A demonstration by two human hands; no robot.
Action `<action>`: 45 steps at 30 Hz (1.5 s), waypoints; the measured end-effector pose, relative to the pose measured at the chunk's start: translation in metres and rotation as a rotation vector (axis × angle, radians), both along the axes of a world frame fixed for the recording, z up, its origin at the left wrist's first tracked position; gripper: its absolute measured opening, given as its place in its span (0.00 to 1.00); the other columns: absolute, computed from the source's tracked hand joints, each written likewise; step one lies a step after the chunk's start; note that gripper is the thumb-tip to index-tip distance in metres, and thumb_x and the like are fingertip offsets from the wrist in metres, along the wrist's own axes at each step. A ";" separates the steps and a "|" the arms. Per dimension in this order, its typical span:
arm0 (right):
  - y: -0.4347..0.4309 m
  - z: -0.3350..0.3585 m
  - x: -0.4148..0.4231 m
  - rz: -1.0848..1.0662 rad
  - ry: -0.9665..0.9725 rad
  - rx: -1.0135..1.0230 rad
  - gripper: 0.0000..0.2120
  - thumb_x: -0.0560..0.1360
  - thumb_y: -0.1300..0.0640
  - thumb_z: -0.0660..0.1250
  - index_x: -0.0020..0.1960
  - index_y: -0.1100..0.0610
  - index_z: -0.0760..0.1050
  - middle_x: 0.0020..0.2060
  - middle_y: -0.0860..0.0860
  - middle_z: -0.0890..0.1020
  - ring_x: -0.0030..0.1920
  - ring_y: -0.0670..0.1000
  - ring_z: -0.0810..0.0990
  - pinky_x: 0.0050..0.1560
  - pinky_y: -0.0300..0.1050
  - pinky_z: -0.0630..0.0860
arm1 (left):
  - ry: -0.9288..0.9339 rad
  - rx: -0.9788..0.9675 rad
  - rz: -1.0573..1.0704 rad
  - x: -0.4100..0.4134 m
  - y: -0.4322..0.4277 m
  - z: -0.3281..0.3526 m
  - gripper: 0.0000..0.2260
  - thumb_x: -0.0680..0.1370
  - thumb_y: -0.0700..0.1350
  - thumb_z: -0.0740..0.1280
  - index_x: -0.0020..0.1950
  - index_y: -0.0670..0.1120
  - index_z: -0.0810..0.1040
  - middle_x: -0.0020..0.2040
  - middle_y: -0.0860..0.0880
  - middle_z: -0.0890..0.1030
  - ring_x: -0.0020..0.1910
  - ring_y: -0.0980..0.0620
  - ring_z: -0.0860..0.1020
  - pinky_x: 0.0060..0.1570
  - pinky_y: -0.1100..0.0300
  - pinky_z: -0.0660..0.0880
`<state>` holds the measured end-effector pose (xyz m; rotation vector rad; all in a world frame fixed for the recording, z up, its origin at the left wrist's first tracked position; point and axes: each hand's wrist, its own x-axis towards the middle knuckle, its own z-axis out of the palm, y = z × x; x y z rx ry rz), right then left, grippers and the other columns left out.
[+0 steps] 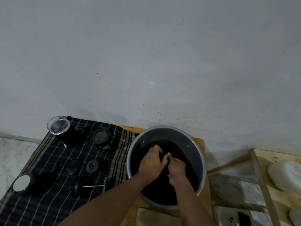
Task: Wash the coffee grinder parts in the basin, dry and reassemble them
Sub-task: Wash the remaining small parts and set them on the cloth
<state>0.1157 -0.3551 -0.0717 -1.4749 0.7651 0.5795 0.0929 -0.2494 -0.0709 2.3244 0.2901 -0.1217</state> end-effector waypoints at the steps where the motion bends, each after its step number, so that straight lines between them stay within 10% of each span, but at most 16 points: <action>1: -0.001 0.002 0.001 0.069 -0.073 -0.076 0.11 0.82 0.51 0.64 0.53 0.54 0.84 0.48 0.55 0.86 0.50 0.55 0.83 0.52 0.53 0.80 | 0.008 -0.071 0.088 0.000 0.003 -0.002 0.10 0.81 0.53 0.66 0.57 0.48 0.74 0.53 0.50 0.79 0.51 0.51 0.79 0.47 0.61 0.72; 4: -0.014 0.008 0.003 0.417 -0.139 -0.019 0.13 0.82 0.54 0.65 0.66 0.47 0.77 0.60 0.51 0.80 0.58 0.51 0.78 0.59 0.56 0.79 | 0.165 -0.319 0.385 0.004 0.015 -0.002 0.14 0.80 0.51 0.70 0.60 0.42 0.81 0.56 0.44 0.83 0.57 0.46 0.81 0.53 0.59 0.75; 8: -0.020 0.003 0.005 0.842 -0.343 -0.297 0.39 0.72 0.57 0.77 0.79 0.51 0.63 0.72 0.50 0.71 0.70 0.52 0.71 0.68 0.43 0.70 | 0.160 -0.334 0.376 0.007 0.022 0.000 0.22 0.74 0.54 0.78 0.60 0.40 0.83 0.55 0.45 0.85 0.57 0.47 0.82 0.57 0.56 0.79; 14: -0.010 0.012 0.001 0.586 -0.669 -0.465 0.31 0.72 0.65 0.72 0.73 0.55 0.67 0.72 0.51 0.69 0.72 0.51 0.69 0.67 0.37 0.64 | -0.091 -0.317 0.188 0.016 0.021 0.021 0.23 0.67 0.51 0.83 0.58 0.45 0.84 0.51 0.53 0.84 0.52 0.59 0.80 0.49 0.76 0.74; 20: -0.006 0.005 -0.009 0.625 -0.585 -0.427 0.33 0.75 0.60 0.73 0.77 0.51 0.64 0.70 0.48 0.75 0.69 0.50 0.73 0.66 0.42 0.71 | -0.045 -0.222 0.073 0.006 0.029 0.013 0.24 0.73 0.53 0.78 0.66 0.46 0.79 0.61 0.50 0.82 0.62 0.54 0.79 0.58 0.68 0.72; 27: -0.012 -0.008 -0.018 0.694 -0.593 -0.598 0.32 0.75 0.59 0.73 0.76 0.48 0.68 0.81 0.48 0.46 0.80 0.51 0.51 0.78 0.46 0.55 | -0.026 -0.200 0.028 0.000 0.028 0.008 0.24 0.72 0.52 0.79 0.65 0.45 0.80 0.60 0.50 0.83 0.60 0.57 0.79 0.55 0.72 0.70; 32: -0.012 -0.009 -0.021 0.664 -0.572 -0.488 0.32 0.75 0.57 0.73 0.76 0.51 0.66 0.75 0.50 0.67 0.74 0.51 0.67 0.74 0.45 0.65 | -0.004 -0.187 0.015 0.002 0.029 0.008 0.23 0.70 0.52 0.81 0.61 0.46 0.82 0.57 0.50 0.84 0.58 0.57 0.79 0.53 0.70 0.72; 38: -0.012 -0.009 -0.024 0.666 -0.571 -0.526 0.31 0.76 0.59 0.72 0.76 0.52 0.66 0.75 0.51 0.67 0.73 0.51 0.68 0.72 0.42 0.64 | 0.007 -0.182 0.010 0.000 0.027 0.005 0.24 0.70 0.53 0.80 0.63 0.47 0.80 0.59 0.50 0.83 0.60 0.55 0.79 0.56 0.65 0.74; 42: -0.010 -0.004 -0.024 0.581 -0.636 -0.565 0.30 0.76 0.62 0.71 0.75 0.52 0.67 0.80 0.47 0.49 0.77 0.46 0.56 0.74 0.40 0.59 | -0.080 -0.163 0.038 -0.001 0.023 0.009 0.23 0.71 0.53 0.80 0.63 0.49 0.80 0.57 0.54 0.81 0.58 0.59 0.76 0.57 0.69 0.71; 45: -0.010 -0.002 -0.022 0.600 -0.630 -0.536 0.30 0.76 0.63 0.71 0.76 0.53 0.67 0.77 0.51 0.62 0.76 0.47 0.62 0.74 0.41 0.62 | -0.078 -0.206 0.040 -0.001 0.022 0.010 0.23 0.71 0.51 0.80 0.64 0.48 0.80 0.59 0.53 0.82 0.60 0.59 0.78 0.59 0.68 0.73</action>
